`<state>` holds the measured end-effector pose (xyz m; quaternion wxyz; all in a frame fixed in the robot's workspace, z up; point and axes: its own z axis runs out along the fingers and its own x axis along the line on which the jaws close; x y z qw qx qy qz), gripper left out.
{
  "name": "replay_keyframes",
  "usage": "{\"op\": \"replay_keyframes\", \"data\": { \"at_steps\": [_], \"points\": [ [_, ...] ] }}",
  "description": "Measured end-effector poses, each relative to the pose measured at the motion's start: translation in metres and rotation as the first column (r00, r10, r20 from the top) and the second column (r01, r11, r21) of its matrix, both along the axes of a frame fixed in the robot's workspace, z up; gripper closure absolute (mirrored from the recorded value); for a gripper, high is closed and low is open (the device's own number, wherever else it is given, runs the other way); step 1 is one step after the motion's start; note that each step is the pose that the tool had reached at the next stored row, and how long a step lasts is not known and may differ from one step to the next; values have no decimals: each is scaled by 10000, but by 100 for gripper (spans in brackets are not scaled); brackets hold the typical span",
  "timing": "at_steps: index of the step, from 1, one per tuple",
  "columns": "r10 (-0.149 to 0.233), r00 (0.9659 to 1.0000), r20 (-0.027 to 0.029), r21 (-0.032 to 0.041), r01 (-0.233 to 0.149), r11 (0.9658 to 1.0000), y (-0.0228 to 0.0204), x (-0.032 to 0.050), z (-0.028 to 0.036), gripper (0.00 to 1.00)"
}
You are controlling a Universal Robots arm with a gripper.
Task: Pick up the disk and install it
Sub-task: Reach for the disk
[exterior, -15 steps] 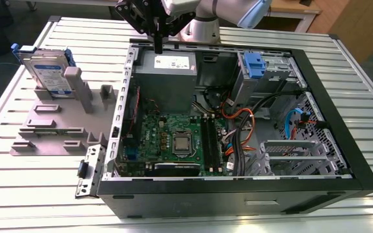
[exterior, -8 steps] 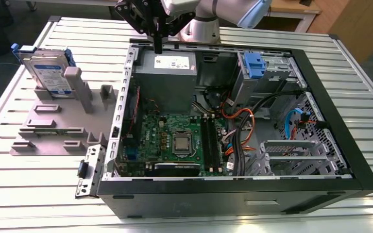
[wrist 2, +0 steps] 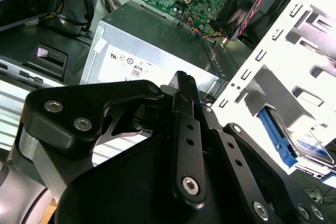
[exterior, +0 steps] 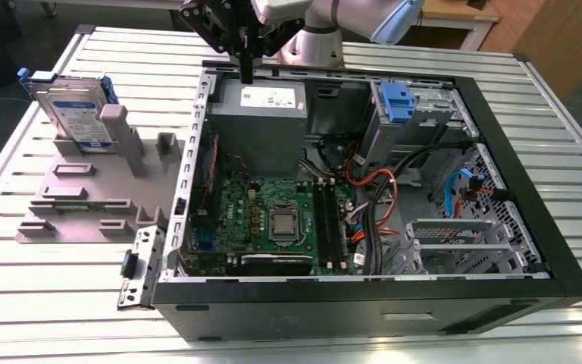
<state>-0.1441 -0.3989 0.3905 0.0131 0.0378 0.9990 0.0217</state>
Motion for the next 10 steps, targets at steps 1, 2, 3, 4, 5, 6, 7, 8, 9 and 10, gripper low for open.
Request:
{"op": "replay_keyframes", "data": {
  "at_steps": [1, 2, 3, 4, 5, 6, 7, 8, 9, 10],
  "points": [
    [0, 10000, 0, 0, 0, 10000, 0, 0, 0, 89],
    [0, 10000, 0, 1, 0, 10000, 0, -2, 0, 89],
    [-1, 10000, -1, 0, 1, 10000, -1, -18, 0, 89],
    [-1, 10000, -1, -1, 1, 10000, 0, -49, -1, 89],
    [-1, 10000, 0, 0, 1, 10000, 0, -77, -3, 89],
    [-2, 10000, 2, 1, 2, 10000, 1, -89, -5, 89],
    [-1, 10000, 2, 1, 1, 10000, 1, -90, -5, 89],
    [0, 10000, 1, 1, 0, 10000, 1, -90, -5, 89],
    [0, 10000, 0, 0, 0, 10000, 1, -91, -4, 89],
    [0, 10000, 0, 0, 0, 10000, 1, -92, -4, 89]
  ]
}}
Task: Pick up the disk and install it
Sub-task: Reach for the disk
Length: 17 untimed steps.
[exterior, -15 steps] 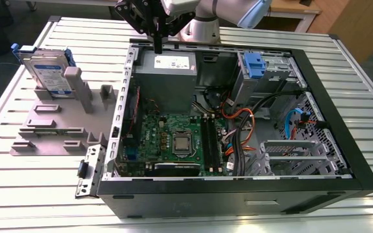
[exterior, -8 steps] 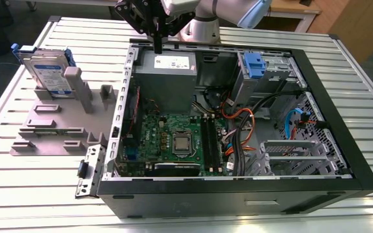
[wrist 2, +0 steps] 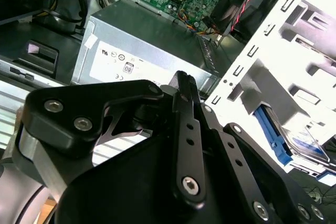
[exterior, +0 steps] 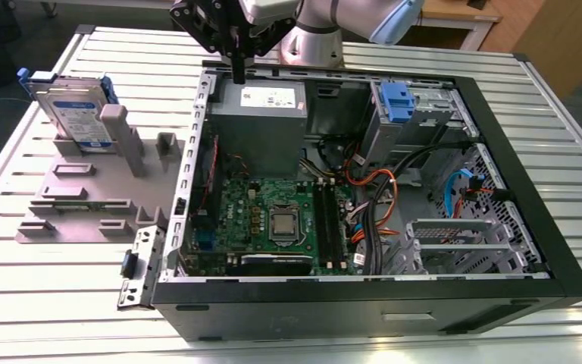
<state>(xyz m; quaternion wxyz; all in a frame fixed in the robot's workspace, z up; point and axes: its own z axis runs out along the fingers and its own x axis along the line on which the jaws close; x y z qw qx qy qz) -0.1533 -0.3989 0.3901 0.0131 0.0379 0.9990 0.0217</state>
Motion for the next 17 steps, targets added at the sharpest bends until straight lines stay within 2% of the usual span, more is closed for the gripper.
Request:
{"op": "replay_keyframes", "data": {
  "at_steps": [10, 13, 17],
  "points": [
    [0, 10000, 0, 0, 0, 10000, 0, -2, 0, 89],
    [-1, 10000, 0, -1, 1, 10000, 0, -34, 0, 89],
    [0, 10000, 0, 0, 0, 10000, 0, -36, -1, 89]
  ]
}}
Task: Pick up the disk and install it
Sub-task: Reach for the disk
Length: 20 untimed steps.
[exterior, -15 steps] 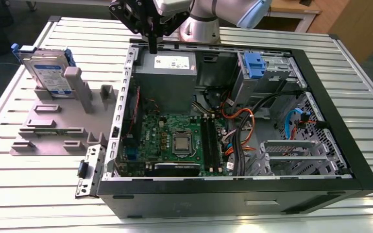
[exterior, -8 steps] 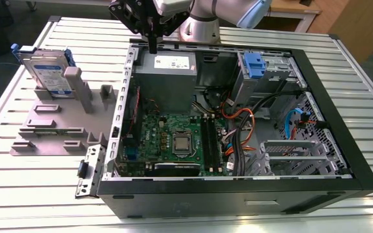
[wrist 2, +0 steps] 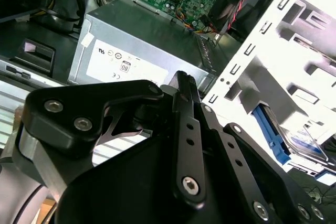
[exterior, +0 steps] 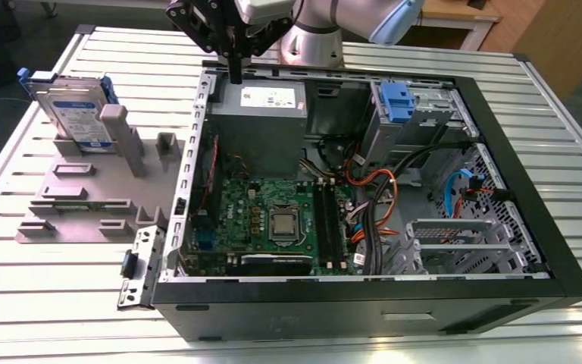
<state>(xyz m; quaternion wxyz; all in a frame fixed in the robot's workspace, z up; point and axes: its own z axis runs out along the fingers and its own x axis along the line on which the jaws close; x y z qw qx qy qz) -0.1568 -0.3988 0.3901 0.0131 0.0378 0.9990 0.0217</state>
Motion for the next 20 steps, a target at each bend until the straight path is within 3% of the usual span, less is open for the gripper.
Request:
{"op": "replay_keyframes", "data": {
  "at_steps": [20],
  "points": [
    [-1, 10000, 0, 0, 1, 10000, 0, -48, 0, 89]
  ]
}}
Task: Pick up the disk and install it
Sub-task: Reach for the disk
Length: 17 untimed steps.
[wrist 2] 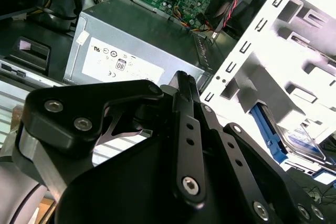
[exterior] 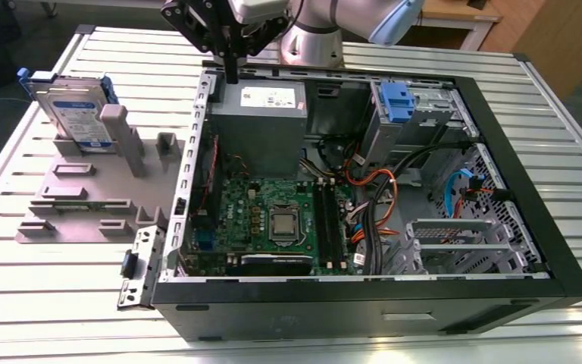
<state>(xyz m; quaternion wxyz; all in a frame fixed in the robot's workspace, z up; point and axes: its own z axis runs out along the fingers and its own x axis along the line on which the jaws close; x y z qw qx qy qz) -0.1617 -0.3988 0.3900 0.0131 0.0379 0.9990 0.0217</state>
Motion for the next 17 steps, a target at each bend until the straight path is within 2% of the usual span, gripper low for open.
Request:
{"op": "replay_keyframes", "data": {
  "at_steps": [11, 17],
  "points": [
    [0, 10000, 0, 0, 0, 10000, 1, -9, 0, 89],
    [-1, 10000, 1, 1, 1, 10000, 1, -66, -1, 89]
  ]
}}
